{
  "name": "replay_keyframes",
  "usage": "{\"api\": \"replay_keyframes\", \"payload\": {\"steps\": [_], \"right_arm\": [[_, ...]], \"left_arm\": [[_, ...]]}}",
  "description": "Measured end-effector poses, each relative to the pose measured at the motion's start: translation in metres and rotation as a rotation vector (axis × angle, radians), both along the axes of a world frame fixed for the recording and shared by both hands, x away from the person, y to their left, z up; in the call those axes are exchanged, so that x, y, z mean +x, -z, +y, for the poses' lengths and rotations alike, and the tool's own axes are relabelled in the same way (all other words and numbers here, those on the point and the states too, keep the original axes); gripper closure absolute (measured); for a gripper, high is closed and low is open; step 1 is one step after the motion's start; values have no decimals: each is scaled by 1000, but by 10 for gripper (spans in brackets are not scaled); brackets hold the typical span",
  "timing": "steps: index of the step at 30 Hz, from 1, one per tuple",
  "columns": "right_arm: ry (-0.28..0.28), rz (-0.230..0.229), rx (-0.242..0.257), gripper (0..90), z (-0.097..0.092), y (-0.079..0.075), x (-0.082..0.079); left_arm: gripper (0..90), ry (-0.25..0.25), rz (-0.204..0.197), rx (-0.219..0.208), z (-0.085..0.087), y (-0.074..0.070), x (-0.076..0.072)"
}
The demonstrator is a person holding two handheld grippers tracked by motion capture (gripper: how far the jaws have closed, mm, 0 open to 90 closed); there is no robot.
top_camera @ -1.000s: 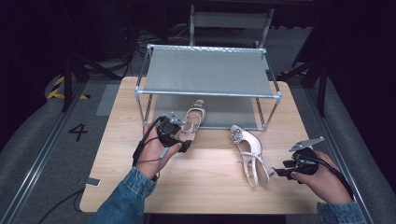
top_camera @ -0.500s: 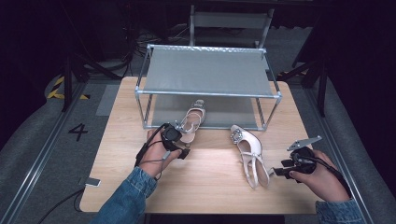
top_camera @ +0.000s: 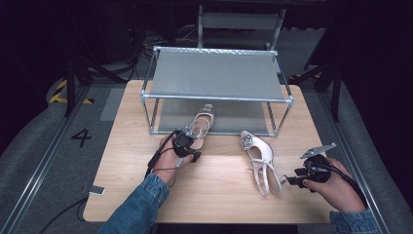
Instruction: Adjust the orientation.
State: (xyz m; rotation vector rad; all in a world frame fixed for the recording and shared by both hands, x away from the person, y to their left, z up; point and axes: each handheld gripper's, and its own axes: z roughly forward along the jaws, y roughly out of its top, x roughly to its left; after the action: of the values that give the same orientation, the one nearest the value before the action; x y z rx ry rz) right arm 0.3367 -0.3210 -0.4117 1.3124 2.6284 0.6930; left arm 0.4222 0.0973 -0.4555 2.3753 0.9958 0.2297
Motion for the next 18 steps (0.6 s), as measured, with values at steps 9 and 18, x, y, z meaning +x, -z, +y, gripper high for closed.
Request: {"api": "replay_keyframes", "payload": {"steps": [9, 18], "right_arm": [[4, 0, -4, 503, -2, 0, -2], [4, 3, -10, 508, -2, 1, -5]], "left_arm": [[769, 11, -53, -47, -4, -9, 2], [802, 0, -37, -83, -16, -15, 5]]}}
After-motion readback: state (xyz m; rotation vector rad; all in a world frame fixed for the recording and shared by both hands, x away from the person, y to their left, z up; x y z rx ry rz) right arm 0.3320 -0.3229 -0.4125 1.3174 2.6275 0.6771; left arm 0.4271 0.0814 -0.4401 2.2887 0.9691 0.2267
